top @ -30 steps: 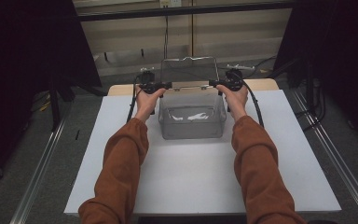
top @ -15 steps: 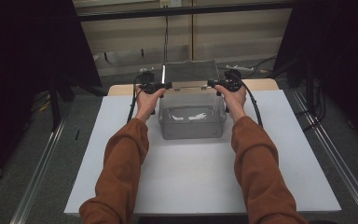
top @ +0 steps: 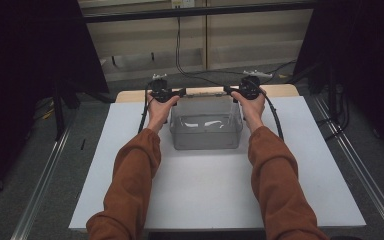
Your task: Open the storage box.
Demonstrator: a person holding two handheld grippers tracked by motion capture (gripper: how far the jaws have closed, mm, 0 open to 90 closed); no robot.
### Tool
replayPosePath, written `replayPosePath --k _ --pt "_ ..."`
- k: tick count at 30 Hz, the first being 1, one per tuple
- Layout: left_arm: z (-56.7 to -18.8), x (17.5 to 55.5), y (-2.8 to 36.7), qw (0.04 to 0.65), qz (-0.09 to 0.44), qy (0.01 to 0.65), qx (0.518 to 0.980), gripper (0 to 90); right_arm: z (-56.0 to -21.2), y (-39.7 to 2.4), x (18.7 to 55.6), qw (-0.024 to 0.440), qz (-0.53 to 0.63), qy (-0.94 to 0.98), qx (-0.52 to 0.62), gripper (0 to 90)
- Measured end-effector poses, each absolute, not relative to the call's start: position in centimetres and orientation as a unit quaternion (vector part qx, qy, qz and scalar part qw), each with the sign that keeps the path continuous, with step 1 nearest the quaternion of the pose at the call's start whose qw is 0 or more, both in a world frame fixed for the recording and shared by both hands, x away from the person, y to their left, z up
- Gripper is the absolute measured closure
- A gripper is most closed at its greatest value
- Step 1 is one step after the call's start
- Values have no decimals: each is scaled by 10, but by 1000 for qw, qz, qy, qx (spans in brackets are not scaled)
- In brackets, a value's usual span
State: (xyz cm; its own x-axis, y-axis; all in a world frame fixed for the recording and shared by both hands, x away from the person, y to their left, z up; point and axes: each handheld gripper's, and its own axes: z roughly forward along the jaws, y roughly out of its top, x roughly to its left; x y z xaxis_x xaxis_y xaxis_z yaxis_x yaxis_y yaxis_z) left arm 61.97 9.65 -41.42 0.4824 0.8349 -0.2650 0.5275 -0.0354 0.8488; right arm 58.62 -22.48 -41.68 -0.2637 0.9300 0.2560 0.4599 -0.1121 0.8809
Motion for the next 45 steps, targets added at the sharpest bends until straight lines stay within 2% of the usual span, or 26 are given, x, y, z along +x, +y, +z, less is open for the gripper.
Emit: replayPosePath --k 13,16,23,30,45 --pt "-408 605 102 511 195 443 710 98 -408 -229 570 272 501 644 511 125" --pt "-406 599 102 507 207 430 718 79 -406 -228 566 279 503 644 504 85" --pt "-398 582 102 525 205 398 724 37 -404 -228 556 282 509 644 497 54" --pt "-396 565 108 542 242 371 714 36 -402 -224 543 305 503 654 476 42" --pt "-398 539 116 559 250 370 699 25 -396 -232 514 336 505 639 473 7"
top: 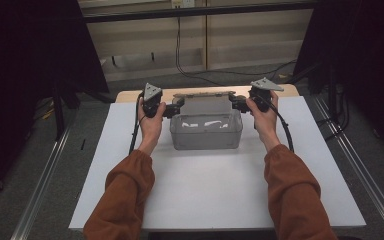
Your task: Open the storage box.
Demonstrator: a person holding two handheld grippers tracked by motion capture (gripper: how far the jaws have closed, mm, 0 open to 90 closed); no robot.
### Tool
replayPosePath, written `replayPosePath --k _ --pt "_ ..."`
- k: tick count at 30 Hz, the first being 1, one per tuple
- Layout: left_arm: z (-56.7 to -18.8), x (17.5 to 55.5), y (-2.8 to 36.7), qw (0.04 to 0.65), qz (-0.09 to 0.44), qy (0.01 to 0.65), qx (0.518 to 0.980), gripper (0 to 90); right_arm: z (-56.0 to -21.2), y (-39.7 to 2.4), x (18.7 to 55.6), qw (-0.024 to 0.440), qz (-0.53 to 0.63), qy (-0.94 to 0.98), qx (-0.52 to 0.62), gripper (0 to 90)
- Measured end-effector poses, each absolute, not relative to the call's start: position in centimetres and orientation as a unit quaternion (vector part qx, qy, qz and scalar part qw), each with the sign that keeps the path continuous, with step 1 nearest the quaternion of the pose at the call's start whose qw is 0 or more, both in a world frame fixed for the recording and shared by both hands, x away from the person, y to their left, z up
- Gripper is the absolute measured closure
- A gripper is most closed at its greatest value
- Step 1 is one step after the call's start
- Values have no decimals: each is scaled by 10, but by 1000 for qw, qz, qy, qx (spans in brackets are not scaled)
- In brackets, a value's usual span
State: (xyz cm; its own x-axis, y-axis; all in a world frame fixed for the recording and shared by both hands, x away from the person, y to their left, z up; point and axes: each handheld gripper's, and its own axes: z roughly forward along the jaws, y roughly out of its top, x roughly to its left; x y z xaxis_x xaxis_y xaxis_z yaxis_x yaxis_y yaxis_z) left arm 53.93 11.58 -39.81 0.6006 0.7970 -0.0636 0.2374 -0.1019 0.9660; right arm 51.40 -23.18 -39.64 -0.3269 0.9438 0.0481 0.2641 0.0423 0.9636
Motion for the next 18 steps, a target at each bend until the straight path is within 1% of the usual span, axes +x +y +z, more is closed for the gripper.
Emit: replayPosePath --k 3,6,10,13,18 --pt "-399 535 117 556 263 370 696 22 -395 -233 509 341 509 635 470 7" --pt "-398 530 120 560 261 371 693 20 -392 -232 502 354 513 631 462 11" --pt "-396 521 125 571 251 367 690 20 -391 -230 496 355 513 634 457 11" --pt "-394 514 130 593 229 381 671 20 -391 -228 490 357 515 636 451 11" --pt "-392 501 138 590 236 370 678 18 -395 -227 479 367 511 636 447 0"
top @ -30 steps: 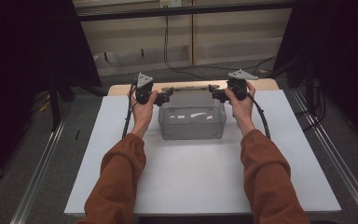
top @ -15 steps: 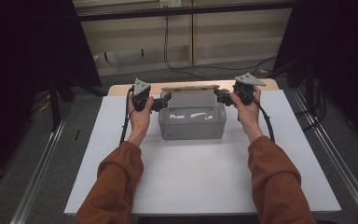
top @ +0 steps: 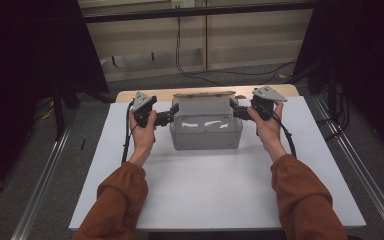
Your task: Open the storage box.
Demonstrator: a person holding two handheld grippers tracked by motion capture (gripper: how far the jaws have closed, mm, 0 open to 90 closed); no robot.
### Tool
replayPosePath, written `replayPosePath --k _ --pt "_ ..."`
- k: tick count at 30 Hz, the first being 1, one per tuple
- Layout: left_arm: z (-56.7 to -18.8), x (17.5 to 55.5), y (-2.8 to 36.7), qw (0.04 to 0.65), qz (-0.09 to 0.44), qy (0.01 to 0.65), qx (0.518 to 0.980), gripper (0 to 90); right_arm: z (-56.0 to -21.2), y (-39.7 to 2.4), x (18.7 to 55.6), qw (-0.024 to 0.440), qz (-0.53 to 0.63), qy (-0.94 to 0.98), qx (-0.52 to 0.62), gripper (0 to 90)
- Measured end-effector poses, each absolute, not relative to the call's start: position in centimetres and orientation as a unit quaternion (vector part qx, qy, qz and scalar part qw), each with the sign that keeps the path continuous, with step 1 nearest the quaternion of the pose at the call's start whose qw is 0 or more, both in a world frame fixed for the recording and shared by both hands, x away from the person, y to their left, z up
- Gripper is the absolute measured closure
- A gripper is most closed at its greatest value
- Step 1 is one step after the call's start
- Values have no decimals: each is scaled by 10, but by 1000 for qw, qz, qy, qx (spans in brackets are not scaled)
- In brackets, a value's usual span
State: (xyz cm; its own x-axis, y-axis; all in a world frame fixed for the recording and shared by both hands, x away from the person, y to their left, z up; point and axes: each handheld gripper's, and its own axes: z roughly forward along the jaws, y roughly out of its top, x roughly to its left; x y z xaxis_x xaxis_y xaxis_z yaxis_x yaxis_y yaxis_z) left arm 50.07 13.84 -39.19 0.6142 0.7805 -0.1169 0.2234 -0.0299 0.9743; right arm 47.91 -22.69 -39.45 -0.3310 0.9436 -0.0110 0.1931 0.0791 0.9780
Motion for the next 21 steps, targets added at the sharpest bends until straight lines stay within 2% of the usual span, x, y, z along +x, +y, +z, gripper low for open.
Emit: replayPosePath --k 9,12,18,21 --pt "-398 483 148 588 238 360 684 16 -394 -230 458 373 515 634 439 0" --pt "-399 476 150 585 247 362 683 16 -395 -231 450 391 503 642 427 0" --pt "-397 459 155 594 253 360 674 20 -395 -233 434 378 518 633 434 0" --pt "-396 452 156 597 247 354 676 24 -395 -233 425 385 515 636 426 0"
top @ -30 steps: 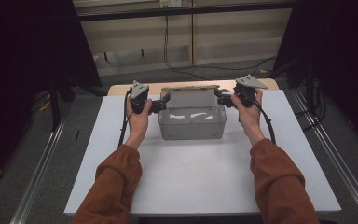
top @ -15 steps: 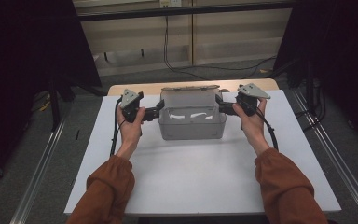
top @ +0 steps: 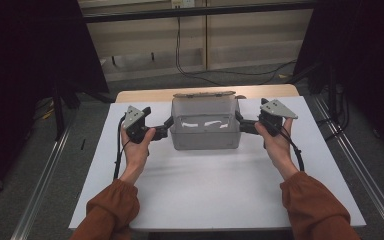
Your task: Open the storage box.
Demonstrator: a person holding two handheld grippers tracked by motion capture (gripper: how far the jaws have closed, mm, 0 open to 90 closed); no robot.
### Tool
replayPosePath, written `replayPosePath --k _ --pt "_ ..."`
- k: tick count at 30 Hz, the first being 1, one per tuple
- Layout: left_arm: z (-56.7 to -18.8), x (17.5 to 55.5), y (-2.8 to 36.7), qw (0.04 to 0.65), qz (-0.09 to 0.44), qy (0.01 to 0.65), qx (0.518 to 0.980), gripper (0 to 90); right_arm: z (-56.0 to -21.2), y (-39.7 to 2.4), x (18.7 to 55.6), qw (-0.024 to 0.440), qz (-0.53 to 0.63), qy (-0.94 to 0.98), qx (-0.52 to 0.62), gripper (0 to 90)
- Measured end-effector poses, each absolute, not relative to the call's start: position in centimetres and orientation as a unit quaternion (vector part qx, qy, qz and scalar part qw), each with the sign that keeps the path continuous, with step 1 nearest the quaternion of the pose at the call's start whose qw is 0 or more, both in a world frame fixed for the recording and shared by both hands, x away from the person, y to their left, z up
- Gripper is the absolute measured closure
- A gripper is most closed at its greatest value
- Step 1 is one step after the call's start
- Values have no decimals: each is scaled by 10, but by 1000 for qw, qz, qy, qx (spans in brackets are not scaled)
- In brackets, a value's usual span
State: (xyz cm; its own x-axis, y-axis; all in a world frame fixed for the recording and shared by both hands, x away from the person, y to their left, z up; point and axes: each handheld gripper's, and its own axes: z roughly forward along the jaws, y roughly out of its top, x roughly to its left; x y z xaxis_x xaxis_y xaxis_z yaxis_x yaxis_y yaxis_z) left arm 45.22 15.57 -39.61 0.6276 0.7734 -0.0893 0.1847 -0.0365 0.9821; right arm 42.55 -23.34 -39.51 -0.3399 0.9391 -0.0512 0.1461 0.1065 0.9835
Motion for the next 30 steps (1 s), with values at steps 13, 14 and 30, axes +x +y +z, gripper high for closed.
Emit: replayPosePath --k 13,14,30 --pt "-402 428 162 597 252 353 675 25 -400 -243 399 407 507 632 421 0" --pt "-403 425 164 596 252 355 675 25 -401 -244 396 406 508 631 422 0" --pt "-411 402 179 592 259 366 670 25 -407 -255 368 413 511 618 432 0"
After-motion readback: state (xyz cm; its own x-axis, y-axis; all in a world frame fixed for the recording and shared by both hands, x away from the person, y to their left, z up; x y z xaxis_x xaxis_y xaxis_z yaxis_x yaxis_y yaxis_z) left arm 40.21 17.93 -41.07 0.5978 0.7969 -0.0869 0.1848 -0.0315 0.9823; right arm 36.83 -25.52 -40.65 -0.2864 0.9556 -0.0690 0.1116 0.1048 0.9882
